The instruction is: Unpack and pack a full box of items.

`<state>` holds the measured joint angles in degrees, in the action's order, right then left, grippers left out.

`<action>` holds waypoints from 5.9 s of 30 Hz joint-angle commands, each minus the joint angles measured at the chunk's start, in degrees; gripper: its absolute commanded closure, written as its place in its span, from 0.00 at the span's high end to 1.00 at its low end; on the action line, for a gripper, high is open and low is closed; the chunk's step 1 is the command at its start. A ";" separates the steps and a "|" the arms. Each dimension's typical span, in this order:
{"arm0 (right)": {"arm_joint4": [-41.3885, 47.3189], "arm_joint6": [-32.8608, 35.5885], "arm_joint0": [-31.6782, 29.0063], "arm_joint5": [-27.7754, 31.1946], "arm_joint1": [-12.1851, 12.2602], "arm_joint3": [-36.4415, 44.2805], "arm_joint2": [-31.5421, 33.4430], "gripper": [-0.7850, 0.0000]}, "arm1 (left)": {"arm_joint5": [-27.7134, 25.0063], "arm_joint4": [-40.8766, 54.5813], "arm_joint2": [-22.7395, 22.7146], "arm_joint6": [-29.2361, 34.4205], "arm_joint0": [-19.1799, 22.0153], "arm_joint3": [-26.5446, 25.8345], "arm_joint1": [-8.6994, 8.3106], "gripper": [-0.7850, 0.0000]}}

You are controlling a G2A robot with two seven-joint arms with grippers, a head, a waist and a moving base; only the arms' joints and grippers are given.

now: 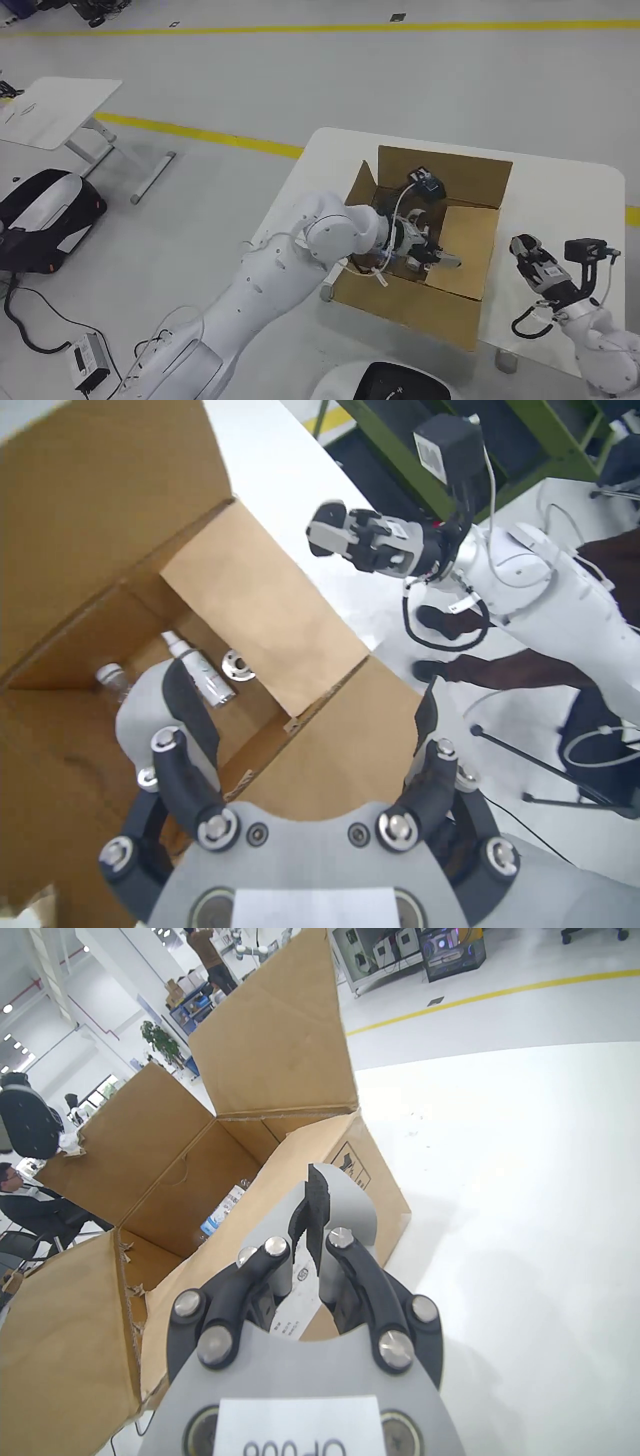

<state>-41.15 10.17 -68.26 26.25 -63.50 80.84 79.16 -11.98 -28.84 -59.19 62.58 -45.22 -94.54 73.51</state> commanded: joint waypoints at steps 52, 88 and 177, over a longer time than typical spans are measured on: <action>-13.06 -4.00 1.59 0.29 -0.79 -4.33 -4.68 0.00 | 3.72 21.07 16.69 -10.11 18.26 49.66 11.59 1.00; -12.87 -3.37 2.05 1.48 -1.26 -4.35 -5.44 0.00 | -4.39 36.28 12.73 -1.16 19.74 55.85 14.12 1.00; 5.97 23.87 -1.36 -9.66 1.26 23.41 4.86 1.00 | 10.67 8.98 -10.45 -9.99 1.72 14.18 6.35 1.00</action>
<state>-33.39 33.49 -70.43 17.75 -62.22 104.04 84.81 -1.30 -19.86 -69.40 52.47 -43.21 -79.72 80.00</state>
